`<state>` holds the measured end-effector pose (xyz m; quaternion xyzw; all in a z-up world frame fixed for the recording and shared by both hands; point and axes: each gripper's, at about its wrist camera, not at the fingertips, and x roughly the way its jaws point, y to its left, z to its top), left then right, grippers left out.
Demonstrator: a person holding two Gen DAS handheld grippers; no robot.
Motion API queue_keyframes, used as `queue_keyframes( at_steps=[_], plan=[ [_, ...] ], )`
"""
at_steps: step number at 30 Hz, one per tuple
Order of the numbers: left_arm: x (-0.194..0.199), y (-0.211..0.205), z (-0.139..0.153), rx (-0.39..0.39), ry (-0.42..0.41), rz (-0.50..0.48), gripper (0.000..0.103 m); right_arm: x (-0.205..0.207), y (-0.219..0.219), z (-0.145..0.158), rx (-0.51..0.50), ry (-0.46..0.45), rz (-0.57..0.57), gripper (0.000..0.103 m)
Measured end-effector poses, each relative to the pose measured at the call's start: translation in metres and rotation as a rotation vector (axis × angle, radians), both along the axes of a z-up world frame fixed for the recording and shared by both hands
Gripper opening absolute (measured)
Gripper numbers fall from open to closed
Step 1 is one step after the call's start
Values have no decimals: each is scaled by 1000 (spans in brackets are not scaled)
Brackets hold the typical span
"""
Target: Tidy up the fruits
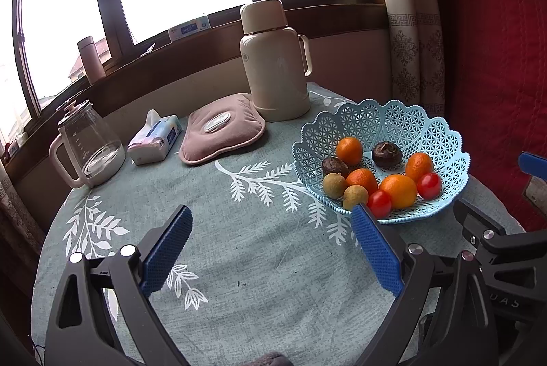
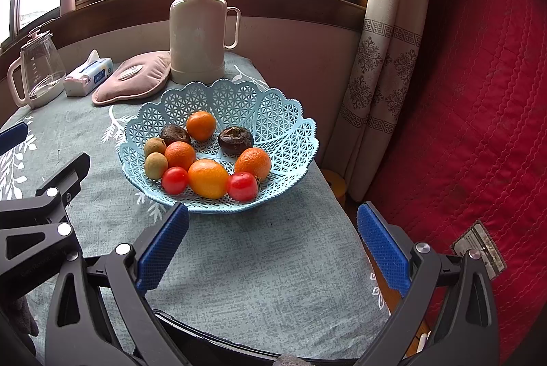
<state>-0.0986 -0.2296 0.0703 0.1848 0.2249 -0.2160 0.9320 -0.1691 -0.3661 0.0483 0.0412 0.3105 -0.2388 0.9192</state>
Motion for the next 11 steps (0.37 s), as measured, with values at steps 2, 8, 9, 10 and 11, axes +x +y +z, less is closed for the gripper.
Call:
queue_keyframes(
  at_steps=[2,8,9,10,11],
  plan=[
    [0,0,0,0,0,0,93,0,0,0,1,0,0,100],
    [3,4,-1,-8,29,7,93,1,1,-6,8,10,4,100],
    [3,7,-2,-8,31,11,93,1,1,-6,13,11,5,100],
    [4,10,-3,-8,39,17,93,1,2,-7,22,11,6,100],
    [7,15,-5,-11,57,24,93,2,3,-7,32,13,10,100]
  ],
)
